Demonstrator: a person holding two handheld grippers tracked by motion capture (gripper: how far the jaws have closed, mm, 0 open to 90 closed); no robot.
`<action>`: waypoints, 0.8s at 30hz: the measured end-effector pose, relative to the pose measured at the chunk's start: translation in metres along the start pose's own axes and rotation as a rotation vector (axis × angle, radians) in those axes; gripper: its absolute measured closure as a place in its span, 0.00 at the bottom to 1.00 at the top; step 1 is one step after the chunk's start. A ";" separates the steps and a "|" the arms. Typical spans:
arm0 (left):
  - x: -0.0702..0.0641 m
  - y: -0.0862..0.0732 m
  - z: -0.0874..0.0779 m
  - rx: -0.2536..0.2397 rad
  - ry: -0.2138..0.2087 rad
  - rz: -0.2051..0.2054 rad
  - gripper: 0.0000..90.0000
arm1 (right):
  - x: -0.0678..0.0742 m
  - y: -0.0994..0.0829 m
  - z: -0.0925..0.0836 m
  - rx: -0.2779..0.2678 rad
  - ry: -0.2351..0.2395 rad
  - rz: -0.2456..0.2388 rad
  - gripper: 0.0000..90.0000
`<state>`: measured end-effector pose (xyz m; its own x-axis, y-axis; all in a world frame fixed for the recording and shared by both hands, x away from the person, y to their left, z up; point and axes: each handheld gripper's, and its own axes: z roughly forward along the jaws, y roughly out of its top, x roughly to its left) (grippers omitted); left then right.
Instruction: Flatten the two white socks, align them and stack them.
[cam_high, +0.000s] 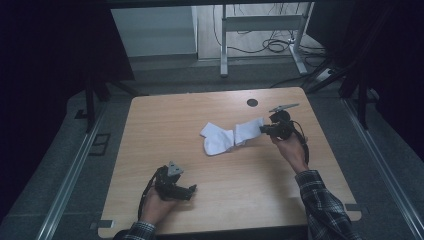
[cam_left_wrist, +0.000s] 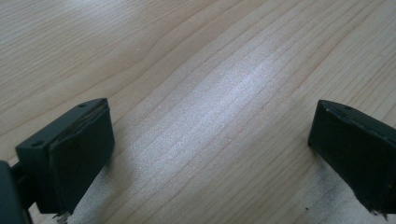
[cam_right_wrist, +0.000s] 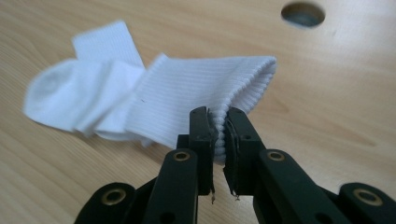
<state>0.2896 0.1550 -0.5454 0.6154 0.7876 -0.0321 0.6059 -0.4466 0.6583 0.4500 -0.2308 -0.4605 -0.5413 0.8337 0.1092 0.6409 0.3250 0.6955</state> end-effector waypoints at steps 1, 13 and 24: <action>0.000 0.000 0.000 -0.002 0.000 -0.003 0.00 | 0.001 0.004 -0.006 -0.011 0.004 -0.005 0.90; 0.000 0.000 0.000 -0.002 0.000 -0.003 0.00 | 0.005 0.031 -0.062 -0.075 -0.005 -0.039 0.90; -0.001 0.000 0.000 0.001 0.003 -0.006 0.00 | -0.006 0.040 -0.098 -0.113 0.011 -0.011 0.90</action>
<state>0.2896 0.1543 -0.5455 0.6104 0.7914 -0.0341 0.6101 -0.4423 0.6573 0.4257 -0.2664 -0.3632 -0.5548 0.8249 0.1084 0.5695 0.2815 0.7723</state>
